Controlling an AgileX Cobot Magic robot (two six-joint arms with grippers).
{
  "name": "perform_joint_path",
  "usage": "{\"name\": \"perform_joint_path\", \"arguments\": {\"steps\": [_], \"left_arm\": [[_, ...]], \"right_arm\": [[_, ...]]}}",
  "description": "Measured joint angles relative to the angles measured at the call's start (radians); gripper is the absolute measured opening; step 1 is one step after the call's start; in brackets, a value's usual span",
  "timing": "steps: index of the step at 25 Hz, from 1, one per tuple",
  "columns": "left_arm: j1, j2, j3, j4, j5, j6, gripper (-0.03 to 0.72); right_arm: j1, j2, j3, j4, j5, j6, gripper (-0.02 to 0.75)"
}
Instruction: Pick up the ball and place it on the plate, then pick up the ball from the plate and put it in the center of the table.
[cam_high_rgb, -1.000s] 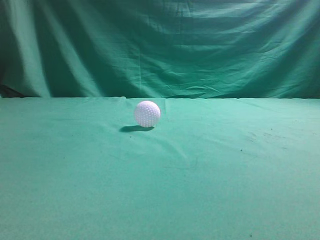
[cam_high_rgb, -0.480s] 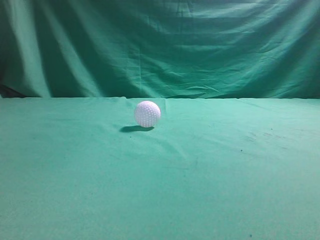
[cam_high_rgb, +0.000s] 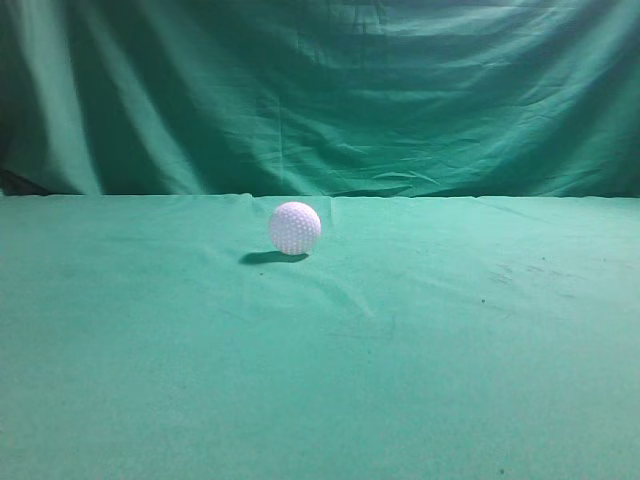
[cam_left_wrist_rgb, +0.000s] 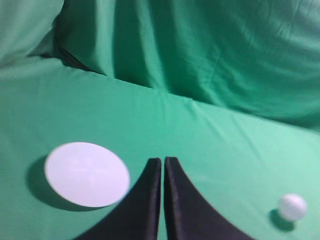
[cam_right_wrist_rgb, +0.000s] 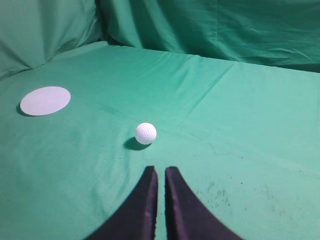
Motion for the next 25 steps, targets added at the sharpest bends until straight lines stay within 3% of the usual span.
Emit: {"name": "perform_joint_path", "arguments": {"steps": [4,14,25], "left_arm": [[0.0,-0.033,0.044,0.189,0.003,0.0,0.0],[0.0,-0.037,0.046,0.49,0.046,0.0,0.0],[0.0,-0.037,0.046,0.524,0.241,0.0,0.0]], "right_arm": [[0.0,0.0,0.008,0.0,0.002,0.0,0.0],[0.0,0.0,0.155,-0.083,0.044,0.0,0.0],[0.0,0.0,0.218,-0.085,0.038,0.0,0.0]]}}
